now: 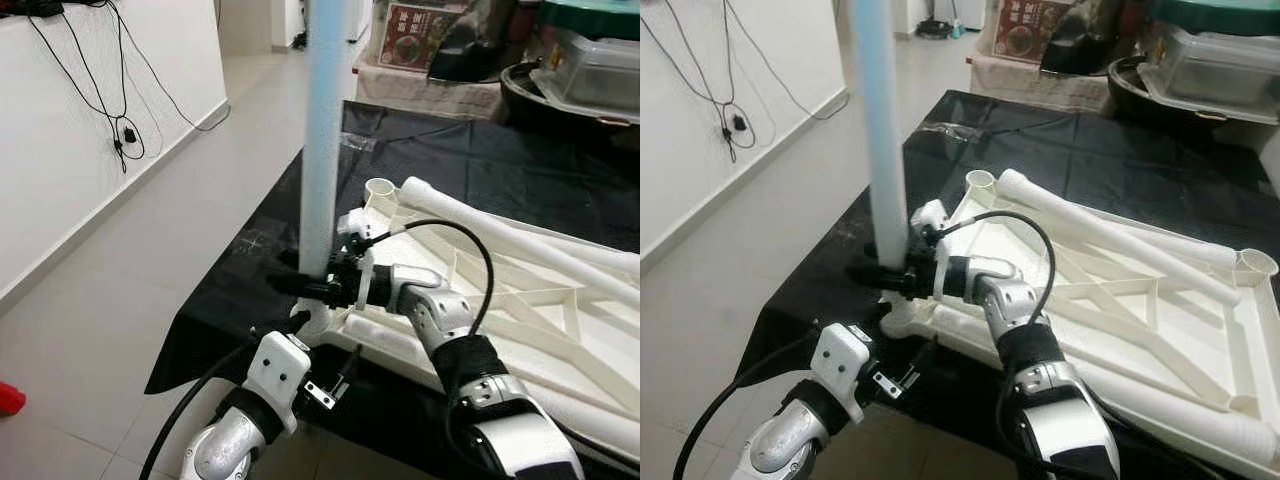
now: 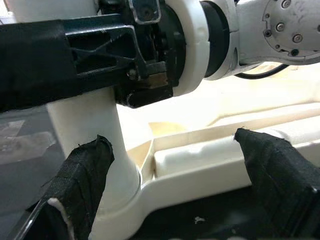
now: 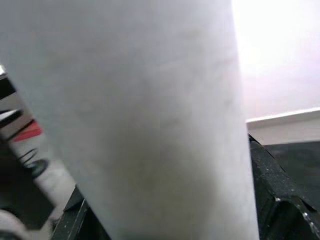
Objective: Building children table
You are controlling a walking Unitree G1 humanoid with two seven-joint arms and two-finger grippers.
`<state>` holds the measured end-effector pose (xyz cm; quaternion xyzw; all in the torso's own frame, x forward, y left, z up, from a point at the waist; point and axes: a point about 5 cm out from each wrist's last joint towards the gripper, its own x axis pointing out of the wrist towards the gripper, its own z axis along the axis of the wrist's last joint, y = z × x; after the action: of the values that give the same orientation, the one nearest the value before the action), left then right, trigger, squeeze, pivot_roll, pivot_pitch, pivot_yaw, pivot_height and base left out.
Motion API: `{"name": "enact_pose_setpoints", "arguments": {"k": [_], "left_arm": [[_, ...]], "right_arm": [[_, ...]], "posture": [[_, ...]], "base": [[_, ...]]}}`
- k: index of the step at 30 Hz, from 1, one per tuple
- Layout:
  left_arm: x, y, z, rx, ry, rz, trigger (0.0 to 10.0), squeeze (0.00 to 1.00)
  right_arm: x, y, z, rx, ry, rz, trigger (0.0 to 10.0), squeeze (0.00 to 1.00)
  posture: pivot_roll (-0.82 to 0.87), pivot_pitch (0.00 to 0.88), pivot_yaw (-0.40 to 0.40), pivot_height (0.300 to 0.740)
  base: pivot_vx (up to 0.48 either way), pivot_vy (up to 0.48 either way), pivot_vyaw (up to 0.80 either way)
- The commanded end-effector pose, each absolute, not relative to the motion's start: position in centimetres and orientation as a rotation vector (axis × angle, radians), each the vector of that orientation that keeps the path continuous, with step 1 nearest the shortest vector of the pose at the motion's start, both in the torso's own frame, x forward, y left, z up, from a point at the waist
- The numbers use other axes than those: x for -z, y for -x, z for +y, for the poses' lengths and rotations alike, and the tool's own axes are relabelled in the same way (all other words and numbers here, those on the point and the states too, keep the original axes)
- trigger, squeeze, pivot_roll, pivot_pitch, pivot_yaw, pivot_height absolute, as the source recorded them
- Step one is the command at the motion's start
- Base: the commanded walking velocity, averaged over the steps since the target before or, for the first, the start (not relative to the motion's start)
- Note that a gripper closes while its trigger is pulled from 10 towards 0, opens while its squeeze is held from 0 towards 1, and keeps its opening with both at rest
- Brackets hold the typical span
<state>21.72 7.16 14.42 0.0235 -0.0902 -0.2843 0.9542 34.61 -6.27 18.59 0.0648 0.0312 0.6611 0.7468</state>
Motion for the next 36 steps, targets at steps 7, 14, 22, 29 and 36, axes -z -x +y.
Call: {"name": "enact_pose_setpoints", "arguments": {"k": [7, 14, 22, 29, 36], "left_arm": [[-14.2, -21.4, 7.2, 0.587, -0.047, -0.165, 10.0, 0.00], [-14.1, -21.4, 7.2, 0.590, -0.048, -0.160, 10.0, 0.00], [-14.0, -21.5, 7.2, 0.594, -0.048, -0.157, 10.0, 0.00], [-14.0, -21.5, 7.2, 0.591, -0.050, -0.159, 10.0, 0.00], [-14.1, -21.5, 7.3, 0.584, -0.051, -0.160, 10.0, 0.00]], "right_arm": [[-18.7, -34.4, -5.3, -1.493, -0.126, 0.040, 0.0, 0.00], [-18.1, -35.6, -5.6, -1.137, -0.111, -0.035, 0.0, 0.00], [-16.9, -37.8, -10.1, -0.270, -0.109, -0.016, 0.0, 0.00], [-16.5, -36.6, -12.4, 0.134, -0.136, -0.020, 0.0, 0.00], [-16.4, -35.6, -12.0, 0.361, -0.216, -0.004, 0.0, 0.00]], "posture": [[0.13, 0.105, -0.056, 0.740], [0.12, 0.097, -0.053, 0.740], [0.12, 0.098, -0.047, 0.740], [0.12, 0.104, -0.051, 0.740], [0.12, 0.108, -0.055, 0.740]], "base": [[0.000, 0.000, 0.00], [0.000, 0.000, 0.00], [0.000, 0.000, 0.00], [0.000, 0.000, 0.00], [0.000, 0.000, 0.00]]}}
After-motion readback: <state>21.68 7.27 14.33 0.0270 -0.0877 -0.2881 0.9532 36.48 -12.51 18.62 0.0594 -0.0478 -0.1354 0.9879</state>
